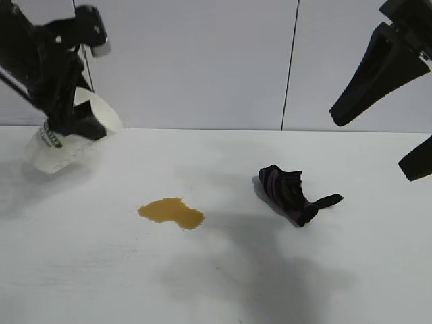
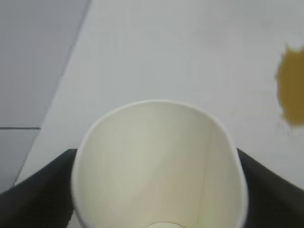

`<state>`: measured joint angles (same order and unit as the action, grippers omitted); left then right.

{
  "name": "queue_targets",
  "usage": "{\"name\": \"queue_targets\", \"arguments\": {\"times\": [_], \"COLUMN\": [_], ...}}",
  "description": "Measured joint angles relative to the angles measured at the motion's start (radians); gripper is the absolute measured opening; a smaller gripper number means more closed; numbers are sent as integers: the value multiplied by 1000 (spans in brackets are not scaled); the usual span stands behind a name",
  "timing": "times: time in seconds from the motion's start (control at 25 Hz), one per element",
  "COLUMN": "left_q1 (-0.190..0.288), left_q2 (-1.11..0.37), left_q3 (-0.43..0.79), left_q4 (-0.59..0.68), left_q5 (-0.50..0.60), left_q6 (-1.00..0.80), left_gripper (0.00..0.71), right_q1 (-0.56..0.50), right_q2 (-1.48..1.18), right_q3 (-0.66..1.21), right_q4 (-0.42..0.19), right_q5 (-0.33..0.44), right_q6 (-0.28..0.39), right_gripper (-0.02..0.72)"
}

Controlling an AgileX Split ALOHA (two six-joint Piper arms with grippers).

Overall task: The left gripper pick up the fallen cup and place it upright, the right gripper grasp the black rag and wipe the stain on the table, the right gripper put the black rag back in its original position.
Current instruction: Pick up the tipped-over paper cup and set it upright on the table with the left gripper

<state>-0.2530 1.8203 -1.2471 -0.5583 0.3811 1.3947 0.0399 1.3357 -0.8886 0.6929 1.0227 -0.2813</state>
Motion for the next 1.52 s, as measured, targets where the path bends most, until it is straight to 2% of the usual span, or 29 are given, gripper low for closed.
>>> {"name": "queue_targets", "arguments": {"times": [0.2, 0.32, 0.44, 0.56, 0.84, 1.04, 1.12, 1.52], "left_q1": [0, 0, 22, 77, 281, 368, 384, 384], "left_q2": [-42, -60, -71, -72, -73, -74, -74, -74], "left_q3": [1, 1, 1, 1, 3, 70, 121, 338], "left_q4": [-374, -515, -564, -572, -691, -798, -855, -1096], "left_q5": [-3, 37, 157, 304, 527, 598, 603, 564], "left_q6": [164, 268, 360, 401, 441, 549, 626, 970], "left_gripper": [573, 573, 573, 573, 573, 573, 573, 573], "right_q1": [0, 0, 0, 0, 0, 0, 0, 0], "right_q2": [0, 0, 0, 0, 0, 0, 0, 0], "right_q3": [0, 0, 0, 0, 0, 0, 0, 0], "right_q4": [-1, -1, -1, -1, -1, 0, 0, 0], "right_q5": [0, 0, 0, 0, 0, 0, 0, 0], "right_q6": [0, 0, 0, 0, 0, 0, 0, 0], "right_gripper": [622, 622, 622, 622, 622, 622, 622, 622]}}
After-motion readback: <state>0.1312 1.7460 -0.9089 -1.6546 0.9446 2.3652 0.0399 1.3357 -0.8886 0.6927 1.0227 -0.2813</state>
